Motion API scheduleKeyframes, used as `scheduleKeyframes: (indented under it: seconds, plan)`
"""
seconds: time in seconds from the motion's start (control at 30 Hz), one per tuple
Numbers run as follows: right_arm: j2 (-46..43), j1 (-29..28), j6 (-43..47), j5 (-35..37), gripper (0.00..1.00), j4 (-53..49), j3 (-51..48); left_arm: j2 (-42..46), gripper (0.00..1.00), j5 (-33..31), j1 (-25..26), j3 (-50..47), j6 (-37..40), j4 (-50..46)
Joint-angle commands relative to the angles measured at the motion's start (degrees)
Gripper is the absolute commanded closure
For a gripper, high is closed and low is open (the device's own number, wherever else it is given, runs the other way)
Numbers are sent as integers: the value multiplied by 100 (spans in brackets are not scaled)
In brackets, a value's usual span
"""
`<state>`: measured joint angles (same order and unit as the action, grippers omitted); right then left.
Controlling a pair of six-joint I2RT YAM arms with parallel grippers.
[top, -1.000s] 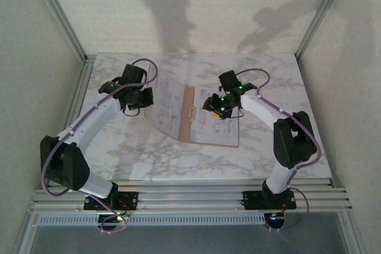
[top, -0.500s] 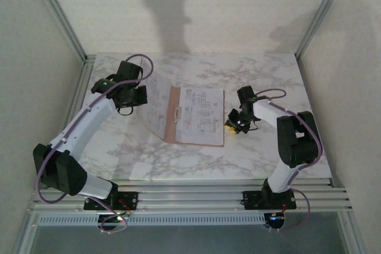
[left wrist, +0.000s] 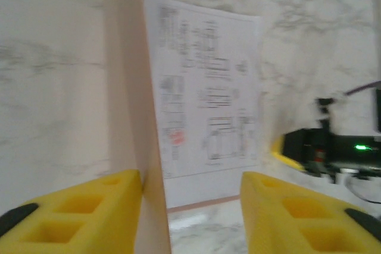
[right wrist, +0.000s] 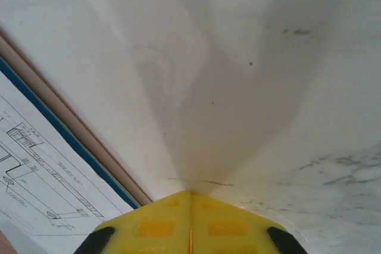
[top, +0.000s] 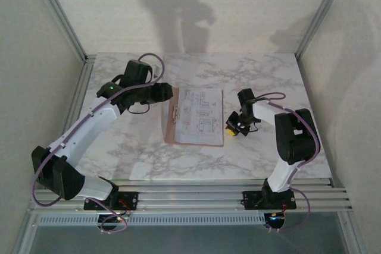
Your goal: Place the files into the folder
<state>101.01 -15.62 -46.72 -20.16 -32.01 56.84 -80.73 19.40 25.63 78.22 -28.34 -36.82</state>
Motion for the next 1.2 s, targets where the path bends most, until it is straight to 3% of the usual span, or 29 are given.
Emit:
scheduleKeyframes:
  seconds: [0.0,0.23,0.53,0.67,0.8,0.83,0.87,0.97,1.07,1.1,1.13,1.17]
  plan:
    - [196,-53,-12,46,93,63,-15,-62,42,481,312,161,-483,665]
    - [-307,-49,32,573,93,-250,15,-744,38,626,1166,139,-1055,1621]
    - [-1693,-55,-226,2434,90,-1369,-128,-2024,34,682,1841,366,-1550,2489]
    - [-2255,-55,-98,2535,90,-1461,-182,-2221,29,455,1893,414,-1709,2609]
    - [-2767,-47,197,2159,87,-1172,-292,-2113,21,183,1857,385,-1761,2614]
    - [-2914,-55,291,2006,84,-1051,-322,-2066,17,119,1842,374,-1771,2606]
    - [-3037,-55,360,1863,82,-975,-352,-2015,1,67,1819,354,-1772,2600]
    - [-3288,-50,532,1490,71,-876,-368,-1849,0,-133,1749,288,-1784,2539]
    - [-3576,-53,691,1164,53,-846,-392,-1540,0,-423,1644,100,-1854,2525]
    - [-3723,-54,733,1070,31,-827,-416,-1382,1,-555,1610,-4,-1885,2543]
    - [-3873,-55,807,957,3,-770,-443,-1228,1,-721,1573,-95,-1901,2516]
    - [-4003,-56,878,855,1,-722,-459,-1094,1,-851,1536,-166,-1892,2469]
